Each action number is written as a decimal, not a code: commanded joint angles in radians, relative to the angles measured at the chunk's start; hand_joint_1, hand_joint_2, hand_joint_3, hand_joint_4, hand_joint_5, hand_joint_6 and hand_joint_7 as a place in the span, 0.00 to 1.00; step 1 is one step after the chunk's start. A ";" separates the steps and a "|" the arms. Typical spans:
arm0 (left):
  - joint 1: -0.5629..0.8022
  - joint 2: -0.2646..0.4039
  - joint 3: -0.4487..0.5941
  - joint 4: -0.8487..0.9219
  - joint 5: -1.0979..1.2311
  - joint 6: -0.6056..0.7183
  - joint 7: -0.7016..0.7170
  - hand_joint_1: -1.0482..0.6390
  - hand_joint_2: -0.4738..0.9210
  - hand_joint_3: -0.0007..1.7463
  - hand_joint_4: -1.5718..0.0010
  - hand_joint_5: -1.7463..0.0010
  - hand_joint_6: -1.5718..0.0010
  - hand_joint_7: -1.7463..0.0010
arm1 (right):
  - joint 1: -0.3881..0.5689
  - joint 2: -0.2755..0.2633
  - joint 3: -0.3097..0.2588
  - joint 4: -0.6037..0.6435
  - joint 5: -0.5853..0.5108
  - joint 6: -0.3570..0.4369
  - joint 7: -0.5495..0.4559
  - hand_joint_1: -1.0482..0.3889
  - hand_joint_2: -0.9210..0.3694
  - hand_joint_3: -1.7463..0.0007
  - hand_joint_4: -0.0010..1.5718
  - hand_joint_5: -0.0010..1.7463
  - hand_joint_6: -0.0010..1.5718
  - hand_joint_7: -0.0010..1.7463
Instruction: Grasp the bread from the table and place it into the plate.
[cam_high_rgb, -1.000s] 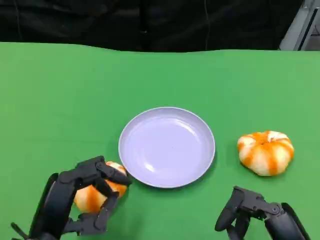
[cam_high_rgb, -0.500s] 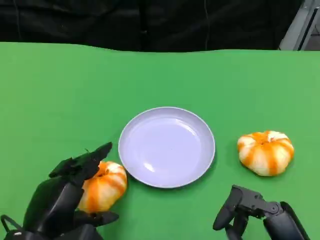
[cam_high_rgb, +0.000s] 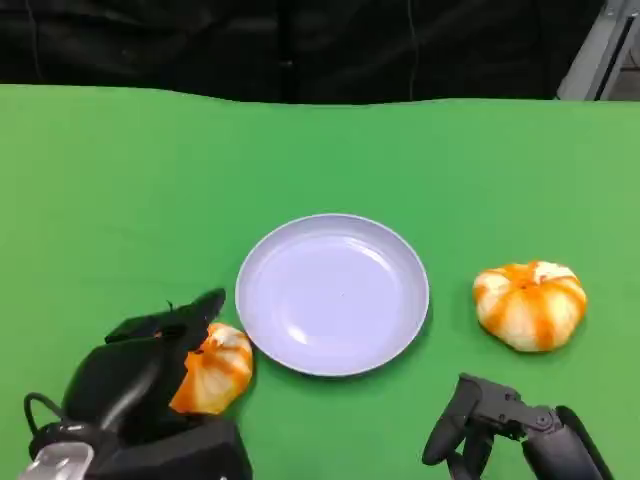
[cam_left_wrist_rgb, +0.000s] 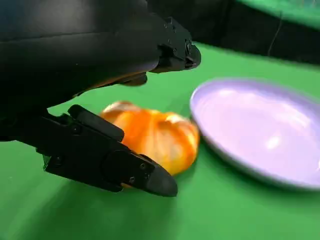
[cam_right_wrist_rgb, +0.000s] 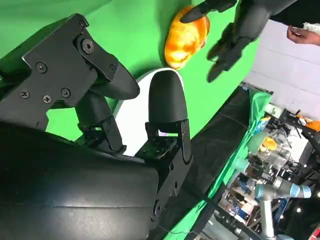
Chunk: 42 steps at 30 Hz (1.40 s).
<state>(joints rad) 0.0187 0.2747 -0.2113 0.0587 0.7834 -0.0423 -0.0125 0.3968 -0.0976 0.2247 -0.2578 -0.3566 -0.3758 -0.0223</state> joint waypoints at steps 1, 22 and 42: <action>-0.044 0.058 -0.049 0.025 0.038 0.055 -0.070 0.33 1.00 0.02 0.69 0.86 0.74 0.97 | 0.006 -0.002 -0.002 -0.016 0.011 0.003 -0.004 0.73 0.46 0.19 0.52 1.00 0.46 0.80; -0.100 0.072 -0.012 0.224 -0.094 -0.238 0.366 0.56 0.64 0.71 0.46 0.00 0.48 0.21 | 0.003 -0.001 -0.003 -0.025 0.009 0.015 -0.002 0.71 0.48 0.18 0.52 0.98 0.46 0.80; -0.185 0.053 -0.046 0.431 -0.049 -0.648 0.704 0.54 0.49 0.91 0.41 0.01 0.46 0.17 | 0.018 -0.001 0.004 -0.030 0.002 0.017 -0.013 0.72 0.47 0.19 0.52 1.00 0.47 0.80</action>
<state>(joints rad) -0.1376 0.3258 -0.2516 0.4728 0.7157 -0.6606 0.6430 0.4014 -0.0923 0.2383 -0.2835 -0.3620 -0.3562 -0.0247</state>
